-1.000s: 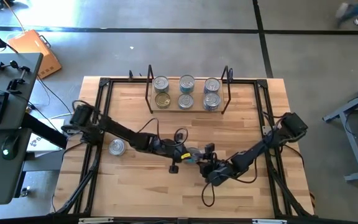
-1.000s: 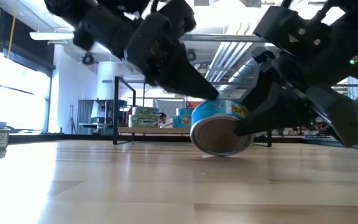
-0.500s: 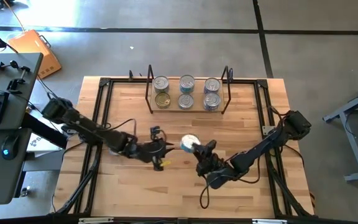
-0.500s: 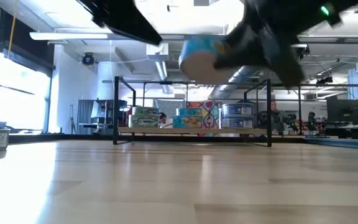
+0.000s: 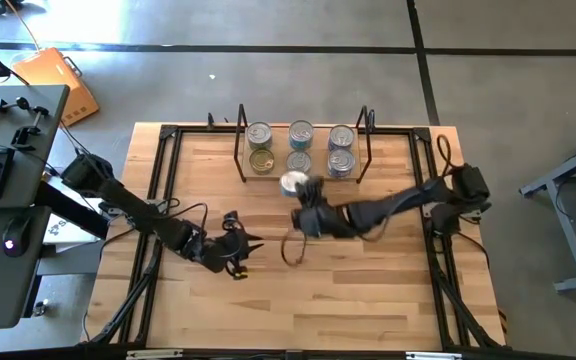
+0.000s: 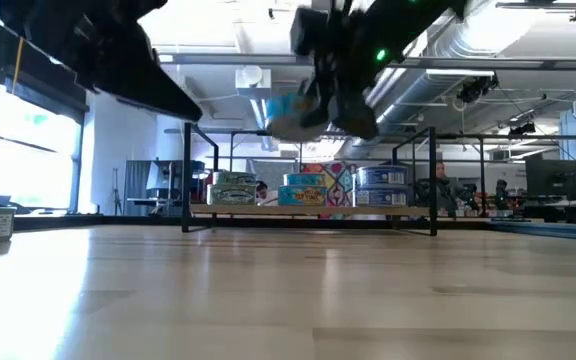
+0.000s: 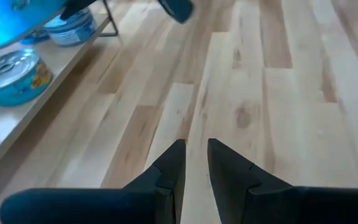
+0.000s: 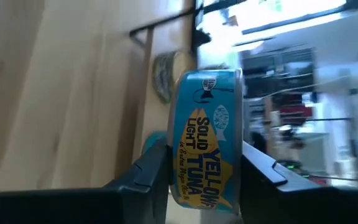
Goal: Stack canned seafood by type on shelf
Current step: Stack the yellow and blue tuna can on top of the other yellow and blue tuna can on the shelf
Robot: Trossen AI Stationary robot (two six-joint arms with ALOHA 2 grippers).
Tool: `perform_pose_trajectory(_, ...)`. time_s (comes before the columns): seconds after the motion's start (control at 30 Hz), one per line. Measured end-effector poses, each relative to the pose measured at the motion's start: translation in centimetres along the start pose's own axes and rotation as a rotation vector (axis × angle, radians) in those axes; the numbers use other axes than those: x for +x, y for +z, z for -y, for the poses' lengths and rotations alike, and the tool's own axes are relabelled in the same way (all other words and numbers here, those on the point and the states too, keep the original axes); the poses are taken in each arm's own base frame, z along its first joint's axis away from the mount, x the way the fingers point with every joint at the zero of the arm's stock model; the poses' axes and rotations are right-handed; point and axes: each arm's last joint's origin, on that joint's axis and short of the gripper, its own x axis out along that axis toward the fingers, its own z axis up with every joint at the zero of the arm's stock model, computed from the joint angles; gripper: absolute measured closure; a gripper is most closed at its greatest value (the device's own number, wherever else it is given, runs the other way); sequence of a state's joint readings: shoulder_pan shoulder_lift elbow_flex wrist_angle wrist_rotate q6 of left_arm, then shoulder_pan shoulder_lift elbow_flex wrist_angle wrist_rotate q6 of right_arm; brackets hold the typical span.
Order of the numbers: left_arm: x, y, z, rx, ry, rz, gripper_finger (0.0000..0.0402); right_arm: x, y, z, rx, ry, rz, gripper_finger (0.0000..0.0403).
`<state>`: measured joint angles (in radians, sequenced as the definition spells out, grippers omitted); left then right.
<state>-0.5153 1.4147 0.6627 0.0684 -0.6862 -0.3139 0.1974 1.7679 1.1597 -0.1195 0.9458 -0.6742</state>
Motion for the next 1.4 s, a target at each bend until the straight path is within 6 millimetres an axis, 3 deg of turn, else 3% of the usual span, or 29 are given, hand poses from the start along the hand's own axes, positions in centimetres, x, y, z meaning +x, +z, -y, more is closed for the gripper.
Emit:
perform_pose_trajectory(0.2, 0.1, -1.0, -0.3, -0.008, 0.037, -0.009, 0.0344, 5.1, -3.3, 2.4, 0.043, 0.083, -0.086, 0.0283)
perform_pose_trajectory(0.4, 0.1, -1.0, -0.4, -0.011, 0.039, -0.005, 0.0344, 7.7, -5.8, 3.1, 0.044, 0.130, -0.174, 0.0283)
perform_pose_trajectory(0.83, 0.1, -0.8, -0.3, -0.028, 0.033, 0.016, 0.0344, 8.8, -6.8, 3.8, 0.113, 0.185, -0.158, 0.0281)
perform_pose_trajectory(1.1, 0.1, -0.8, -0.3, -0.027, 0.033, 0.015, 0.0344, 9.2, -7.2, 4.0, 0.174, 0.209, -0.148, 0.0234)
perform_pose_trajectory(1.4, 0.1, -0.8, -0.3, -0.027, 0.032, 0.015, 0.0344, 9.2, -7.1, 4.0, 0.161, 0.230, -0.130, 0.0219)
